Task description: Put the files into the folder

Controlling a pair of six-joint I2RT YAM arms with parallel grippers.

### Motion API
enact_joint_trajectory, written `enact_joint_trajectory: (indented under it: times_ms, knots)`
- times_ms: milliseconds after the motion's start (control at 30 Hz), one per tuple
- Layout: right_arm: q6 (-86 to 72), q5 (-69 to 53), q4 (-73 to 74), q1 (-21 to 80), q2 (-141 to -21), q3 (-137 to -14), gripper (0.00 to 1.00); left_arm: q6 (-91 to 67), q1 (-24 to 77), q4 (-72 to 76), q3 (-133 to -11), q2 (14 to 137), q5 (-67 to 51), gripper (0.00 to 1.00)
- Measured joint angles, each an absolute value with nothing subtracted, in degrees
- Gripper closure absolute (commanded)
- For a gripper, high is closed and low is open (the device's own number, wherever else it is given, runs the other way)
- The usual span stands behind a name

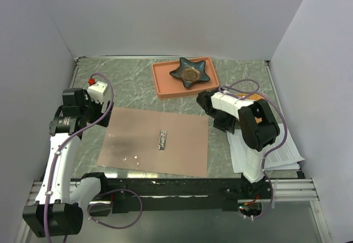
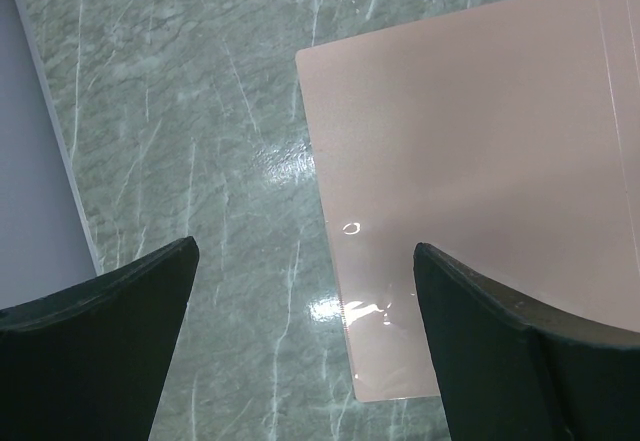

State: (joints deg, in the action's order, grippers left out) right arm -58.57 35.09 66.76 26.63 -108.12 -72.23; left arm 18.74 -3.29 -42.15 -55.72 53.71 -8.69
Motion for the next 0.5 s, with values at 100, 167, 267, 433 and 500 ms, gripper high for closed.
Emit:
enact_joint_trajectory:
  times_ms: [100,167,267,433,500]
  knots:
    - [-62.00,35.09,68.07,26.63,-109.43,-72.25,0.44,18.81,-3.29,-42.15,-55.72,53.71,-8.69,0.04]
    - [-63.90,35.11,68.73,26.63,-109.65,-72.25,0.44,18.87,-3.29,-42.17,-55.72,53.71,-8.69,0.04]
    - [-66.74,35.18,69.73,26.65,-109.65,-72.25,0.43,19.00,-3.29,-42.15,-55.72,53.71,-8.69,0.04]
    - [-70.26,35.55,71.26,26.63,-110.19,-72.25,0.42,19.03,-3.29,-42.15,-55.72,53.71,-8.69,0.04]
    - [-71.57,35.59,71.99,26.63,-110.52,-72.34,0.42,19.20,-3.29,-42.15,-55.72,53.71,-8.67,0.04]
